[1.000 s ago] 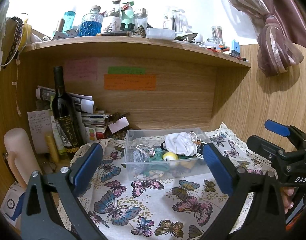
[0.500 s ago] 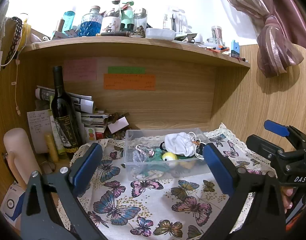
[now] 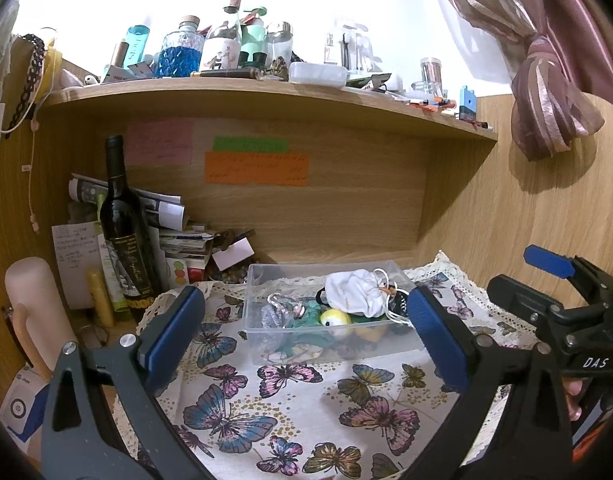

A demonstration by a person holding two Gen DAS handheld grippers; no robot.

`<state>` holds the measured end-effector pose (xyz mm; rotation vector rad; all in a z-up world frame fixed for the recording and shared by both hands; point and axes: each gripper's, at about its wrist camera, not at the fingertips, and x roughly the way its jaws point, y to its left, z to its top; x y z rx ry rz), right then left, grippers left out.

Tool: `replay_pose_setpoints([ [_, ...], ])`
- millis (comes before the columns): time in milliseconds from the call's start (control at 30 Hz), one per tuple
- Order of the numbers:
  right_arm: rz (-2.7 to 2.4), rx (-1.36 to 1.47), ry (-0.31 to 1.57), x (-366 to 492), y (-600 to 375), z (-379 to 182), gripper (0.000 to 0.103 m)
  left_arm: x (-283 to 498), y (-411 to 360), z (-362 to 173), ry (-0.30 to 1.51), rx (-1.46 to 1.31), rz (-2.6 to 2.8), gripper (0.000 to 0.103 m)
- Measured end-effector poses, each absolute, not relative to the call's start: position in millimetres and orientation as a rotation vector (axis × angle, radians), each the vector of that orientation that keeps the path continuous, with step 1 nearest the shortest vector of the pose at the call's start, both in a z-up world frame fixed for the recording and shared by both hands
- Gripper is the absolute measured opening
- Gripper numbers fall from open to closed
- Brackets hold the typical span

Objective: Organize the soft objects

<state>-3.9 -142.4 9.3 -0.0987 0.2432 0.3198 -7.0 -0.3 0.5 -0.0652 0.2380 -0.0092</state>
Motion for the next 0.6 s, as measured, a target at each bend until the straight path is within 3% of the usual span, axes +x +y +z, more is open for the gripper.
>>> replay_pose_setpoints([
  [600,0.302,-0.088,0.258,-1.9,-140.4,6.4,0.103,-3.5,3.9,-1.5,0.242,-0.075,-0.028,0.103],
])
